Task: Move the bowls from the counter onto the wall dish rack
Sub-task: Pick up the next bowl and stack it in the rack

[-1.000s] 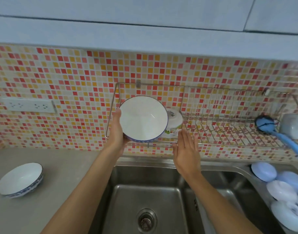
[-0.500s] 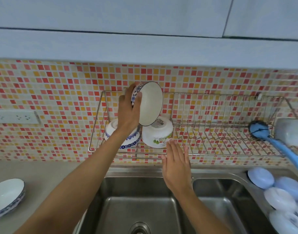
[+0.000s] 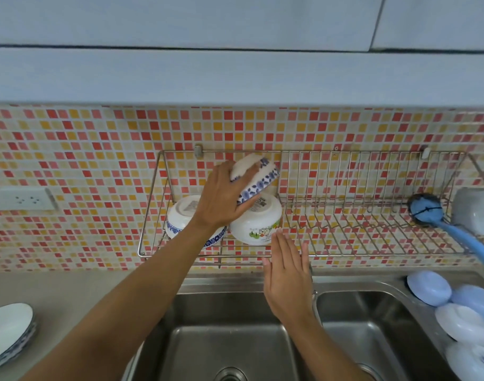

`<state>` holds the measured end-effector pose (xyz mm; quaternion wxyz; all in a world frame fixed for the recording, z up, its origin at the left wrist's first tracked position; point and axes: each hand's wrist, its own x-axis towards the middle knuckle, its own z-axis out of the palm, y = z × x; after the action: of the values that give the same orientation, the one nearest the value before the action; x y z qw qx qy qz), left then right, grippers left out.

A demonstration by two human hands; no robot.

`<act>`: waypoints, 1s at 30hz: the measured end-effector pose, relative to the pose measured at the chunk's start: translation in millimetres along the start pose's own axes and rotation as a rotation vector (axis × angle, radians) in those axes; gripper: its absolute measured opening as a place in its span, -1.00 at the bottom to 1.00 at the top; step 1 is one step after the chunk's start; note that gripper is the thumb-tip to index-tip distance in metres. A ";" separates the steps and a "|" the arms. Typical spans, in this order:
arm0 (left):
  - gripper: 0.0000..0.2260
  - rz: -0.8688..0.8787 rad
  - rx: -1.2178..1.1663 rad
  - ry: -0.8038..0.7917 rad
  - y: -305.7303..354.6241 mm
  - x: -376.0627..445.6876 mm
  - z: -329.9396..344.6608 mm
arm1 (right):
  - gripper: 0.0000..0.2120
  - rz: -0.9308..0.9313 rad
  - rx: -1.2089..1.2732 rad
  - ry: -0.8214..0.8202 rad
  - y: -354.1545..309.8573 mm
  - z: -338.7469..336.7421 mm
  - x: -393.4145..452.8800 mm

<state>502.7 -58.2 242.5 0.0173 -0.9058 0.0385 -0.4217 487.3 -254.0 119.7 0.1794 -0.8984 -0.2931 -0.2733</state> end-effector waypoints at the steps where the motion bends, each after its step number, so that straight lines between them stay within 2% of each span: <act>1: -0.46 0.047 0.042 -0.008 -1.2 -1.8 3.9 | -0.49 0.001 -0.002 -0.002 -0.4 0.2 0.2; 9: -0.49 0.151 0.071 -0.177 0.5 -25.4 29.5 | -0.49 0.006 -0.003 0.001 -1.3 -1.3 -0.7; 15: -0.43 0.134 0.076 -0.279 3.0 -22.9 28.6 | -0.50 0.028 -0.021 -0.016 -2.2 0.8 -0.4; 24: -0.39 0.158 0.013 -0.346 7.5 -29.0 25.0 | -0.49 0.040 -0.023 -0.017 -5.0 -2.8 -0.3; 30: -0.25 0.061 -0.097 -0.355 17.4 -35.9 20.5 | -0.47 0.061 -0.042 -0.040 -8.3 -7.1 2.2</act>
<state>494.4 -72.5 200.7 -0.0070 -0.9641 0.0823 -0.2523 480.9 -250.2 128.0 0.1631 -0.9157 -0.2633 -0.2560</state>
